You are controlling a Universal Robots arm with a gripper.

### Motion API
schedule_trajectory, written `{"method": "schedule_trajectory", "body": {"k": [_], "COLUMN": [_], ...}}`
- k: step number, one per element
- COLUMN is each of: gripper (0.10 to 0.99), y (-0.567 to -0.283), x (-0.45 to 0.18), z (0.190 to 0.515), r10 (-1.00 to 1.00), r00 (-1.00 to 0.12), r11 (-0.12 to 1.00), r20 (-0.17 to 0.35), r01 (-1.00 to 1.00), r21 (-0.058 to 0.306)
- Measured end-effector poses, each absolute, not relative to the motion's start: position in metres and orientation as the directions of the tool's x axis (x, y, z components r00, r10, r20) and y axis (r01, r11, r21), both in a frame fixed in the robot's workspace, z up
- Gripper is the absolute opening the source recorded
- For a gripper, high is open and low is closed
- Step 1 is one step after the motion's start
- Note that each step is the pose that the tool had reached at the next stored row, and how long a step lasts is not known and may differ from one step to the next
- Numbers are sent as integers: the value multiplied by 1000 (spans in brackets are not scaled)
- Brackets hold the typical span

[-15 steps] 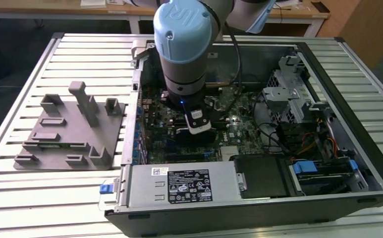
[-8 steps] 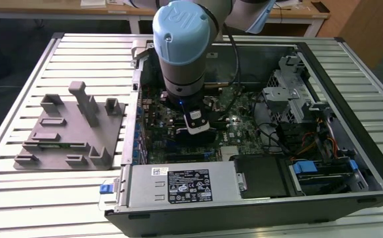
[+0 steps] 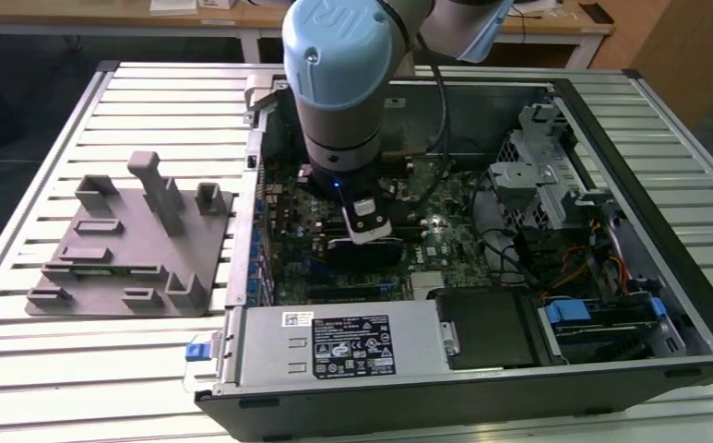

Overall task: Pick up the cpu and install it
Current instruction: 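Install the second cpu locking lever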

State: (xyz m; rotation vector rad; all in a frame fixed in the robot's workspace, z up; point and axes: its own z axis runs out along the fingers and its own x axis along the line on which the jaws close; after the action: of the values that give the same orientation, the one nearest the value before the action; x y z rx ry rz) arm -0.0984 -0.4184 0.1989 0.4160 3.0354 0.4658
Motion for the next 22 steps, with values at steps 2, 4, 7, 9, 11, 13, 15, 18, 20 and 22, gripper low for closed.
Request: {"method": "schedule_trajectory", "body": {"k": [2, 4, 7, 9, 11, 13, 15, 18, 20, 22], "gripper": [106, 106, 106, 106, 106, 106, 106, 106, 106, 106], "y": [-418, -418, -418, -418, -418, -418, -417, -415, -412, -408], "x": [-98, -98, -98, -98, -98, -98, -96, -91, -88, -84], "z": [204, 210, 217, 221, 223, 223, 223, 223, 222, 222], "r10": [270, 270, 272, 273, 278, 282, 285, 288, 288, 288], "r00": [-963, -963, -962, -962, -961, -959, -958, -957, -957, -957], "r11": [919, 920, 922, 924, 928, 933, 934, 934, 934, 934], "r20": [-2, -4, -6, -8, -14, -20, -23, -23, -23, -23], "r01": [257, 257, 258, 260, 264, 269, 272, 275, 275, 275], "r21": [299, 296, 289, 281, 262, 240, 231, 230, 230, 228]}}
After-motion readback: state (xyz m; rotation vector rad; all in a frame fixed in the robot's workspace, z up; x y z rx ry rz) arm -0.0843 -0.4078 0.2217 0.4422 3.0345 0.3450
